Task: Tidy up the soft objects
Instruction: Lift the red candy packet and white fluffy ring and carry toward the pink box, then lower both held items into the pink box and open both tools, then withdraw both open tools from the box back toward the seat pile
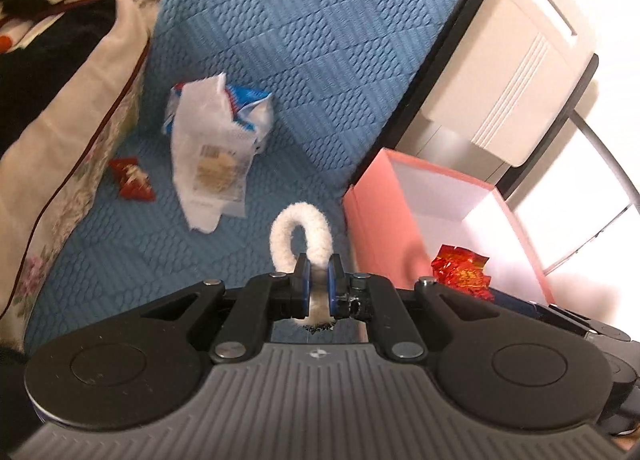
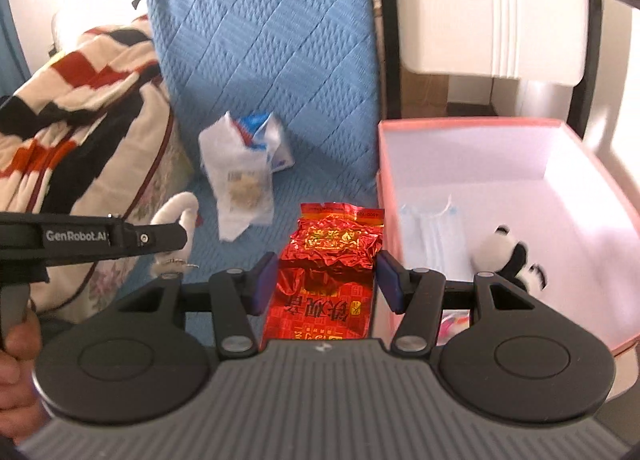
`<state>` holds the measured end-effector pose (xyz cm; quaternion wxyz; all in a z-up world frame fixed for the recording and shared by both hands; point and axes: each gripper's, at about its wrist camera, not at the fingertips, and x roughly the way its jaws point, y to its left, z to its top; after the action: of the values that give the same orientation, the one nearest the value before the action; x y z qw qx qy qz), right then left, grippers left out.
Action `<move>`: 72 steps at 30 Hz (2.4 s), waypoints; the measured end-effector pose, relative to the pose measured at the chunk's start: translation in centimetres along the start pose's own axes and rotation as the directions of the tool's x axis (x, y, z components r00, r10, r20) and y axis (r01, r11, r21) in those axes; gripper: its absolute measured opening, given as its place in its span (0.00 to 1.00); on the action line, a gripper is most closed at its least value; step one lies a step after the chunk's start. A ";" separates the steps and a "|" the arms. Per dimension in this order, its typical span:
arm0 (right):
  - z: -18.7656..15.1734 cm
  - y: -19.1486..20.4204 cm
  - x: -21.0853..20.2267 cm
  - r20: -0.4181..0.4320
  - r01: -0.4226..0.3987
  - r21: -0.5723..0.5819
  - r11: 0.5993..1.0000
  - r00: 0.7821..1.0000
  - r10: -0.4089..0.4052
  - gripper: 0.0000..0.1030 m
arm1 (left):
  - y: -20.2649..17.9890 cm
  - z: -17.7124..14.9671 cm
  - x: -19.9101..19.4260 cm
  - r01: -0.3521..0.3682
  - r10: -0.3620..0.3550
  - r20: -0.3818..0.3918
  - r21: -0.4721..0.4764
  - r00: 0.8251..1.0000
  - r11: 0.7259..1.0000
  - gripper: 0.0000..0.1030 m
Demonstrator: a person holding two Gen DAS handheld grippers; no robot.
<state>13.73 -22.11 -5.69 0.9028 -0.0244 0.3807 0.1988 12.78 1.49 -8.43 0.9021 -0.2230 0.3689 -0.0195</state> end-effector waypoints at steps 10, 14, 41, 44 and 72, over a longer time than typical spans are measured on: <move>3.5 -2.9 -2.7 0.089 0.017 0.003 1.000 0.996 -0.017 0.55 | -4.0 1.5 -0.1 0.063 -0.065 0.043 0.042 0.997 0.997 0.10; 4.4 -4.1 -3.8 0.121 0.038 0.013 0.999 0.992 -0.039 0.55 | -5.7 2.1 -0.2 0.090 -0.093 0.056 0.055 0.994 0.994 0.10; 0.3 -15.0 -2.0 0.016 0.129 0.061 0.990 0.991 -0.130 0.52 | -15.6 -2.6 9.9 0.115 -0.105 -0.099 0.100 0.990 0.988 0.10; -0.4 -16.3 -1.3 -0.002 0.133 0.070 0.989 0.991 -0.133 0.52 | -16.3 -3.5 11.4 0.105 -0.092 -0.127 0.100 0.988 0.989 0.10; 0.2 -15.0 -3.9 0.054 0.096 0.091 0.991 0.993 -0.101 0.52 | -17.6 -2.1 6.0 0.082 -0.080 -0.016 0.194 0.997 0.978 0.54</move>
<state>17.09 -37.14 -4.43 0.9224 0.0025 0.3607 0.1377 18.00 -16.34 -6.35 0.9165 -0.1486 0.3595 -0.0932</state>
